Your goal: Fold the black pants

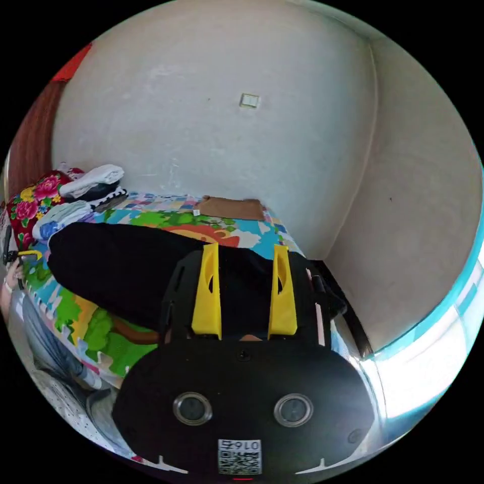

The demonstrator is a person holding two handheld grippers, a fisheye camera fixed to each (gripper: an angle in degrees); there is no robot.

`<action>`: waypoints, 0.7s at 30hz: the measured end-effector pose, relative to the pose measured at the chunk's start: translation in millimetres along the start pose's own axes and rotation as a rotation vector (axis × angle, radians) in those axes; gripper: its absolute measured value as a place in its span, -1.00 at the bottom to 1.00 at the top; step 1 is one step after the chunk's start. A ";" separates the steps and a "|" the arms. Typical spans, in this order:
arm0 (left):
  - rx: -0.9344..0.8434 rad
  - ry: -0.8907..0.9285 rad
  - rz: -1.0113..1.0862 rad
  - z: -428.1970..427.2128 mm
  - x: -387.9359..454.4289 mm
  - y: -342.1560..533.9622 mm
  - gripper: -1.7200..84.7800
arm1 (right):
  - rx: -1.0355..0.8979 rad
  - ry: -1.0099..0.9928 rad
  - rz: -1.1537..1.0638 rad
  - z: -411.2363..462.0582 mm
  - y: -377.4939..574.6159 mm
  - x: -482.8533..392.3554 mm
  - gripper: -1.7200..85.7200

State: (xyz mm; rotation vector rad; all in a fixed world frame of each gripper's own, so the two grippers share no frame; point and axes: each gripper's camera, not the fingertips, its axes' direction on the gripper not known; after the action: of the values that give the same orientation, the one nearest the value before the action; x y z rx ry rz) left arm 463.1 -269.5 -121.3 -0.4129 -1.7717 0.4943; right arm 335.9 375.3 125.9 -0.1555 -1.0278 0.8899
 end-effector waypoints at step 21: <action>0.036 -0.052 0.024 -33.6 -41.7 74.0 -0.97 | -0.063 -0.254 -0.672 76.8 11.2 -474.0 -0.65</action>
State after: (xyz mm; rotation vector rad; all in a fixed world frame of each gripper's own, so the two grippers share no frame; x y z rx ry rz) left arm 507.5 -224.5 -187.3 -0.4000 -1.8065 0.5575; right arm 168.4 26.8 -159.1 0.2494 -1.2378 0.2667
